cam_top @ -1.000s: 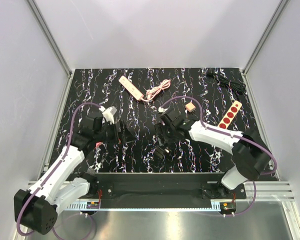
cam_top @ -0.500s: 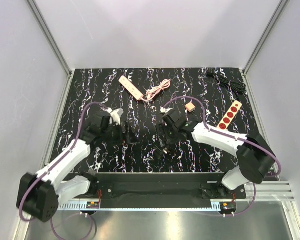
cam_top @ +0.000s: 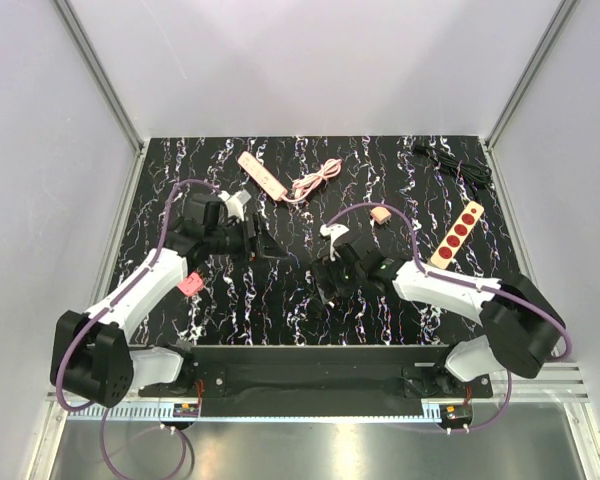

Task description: Insert the plug

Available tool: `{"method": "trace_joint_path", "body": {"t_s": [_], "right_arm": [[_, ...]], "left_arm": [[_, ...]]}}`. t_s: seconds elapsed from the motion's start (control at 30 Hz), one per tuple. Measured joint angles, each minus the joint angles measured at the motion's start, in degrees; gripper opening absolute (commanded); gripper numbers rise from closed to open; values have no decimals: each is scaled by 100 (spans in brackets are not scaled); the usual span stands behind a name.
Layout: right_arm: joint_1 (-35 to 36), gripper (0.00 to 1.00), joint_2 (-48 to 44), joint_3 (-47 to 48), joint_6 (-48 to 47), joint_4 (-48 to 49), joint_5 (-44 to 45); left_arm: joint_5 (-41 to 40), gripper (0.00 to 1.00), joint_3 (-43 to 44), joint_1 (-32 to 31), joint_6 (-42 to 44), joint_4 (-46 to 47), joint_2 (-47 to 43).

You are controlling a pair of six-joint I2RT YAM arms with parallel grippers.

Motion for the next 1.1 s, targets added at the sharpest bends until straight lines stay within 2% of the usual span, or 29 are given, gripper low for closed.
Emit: {"method": "trace_joint_path", "body": {"t_s": [0.17,0.27,0.37,0.4,0.53,0.63,0.7,0.83,0.97,1.1], "right_arm": [[136,100,199,-44,-280,428,-20],[247,97,376,-101,-439,542,90],[319,89,579,-105,-608,551,118],[343,73,634,-105,-660,549,118],[428,29,697,-83,-828,586,284],[444,15,625,-101,-863,498,442],[444,11,319,-184,-916,422,444],[450,0,-887,-435,-1084,542,13],[498,0,-1991,-719,-1220,1126,-686],[518,0,-2159,-769,-1283,1349,-1126]], "left_arm": [[293,82,15,391,-11,13,0],[374,82,22,527,-9,15,4],[437,82,31,531,-4,-11,42],[452,82,33,531,-2,-13,61],[481,81,33,542,20,-81,79],[461,81,33,551,162,-251,63],[417,80,33,518,306,-411,15],[466,77,37,229,448,-568,-50],[673,79,98,-358,402,-588,-50],[914,84,133,-564,155,-411,-50]]}}
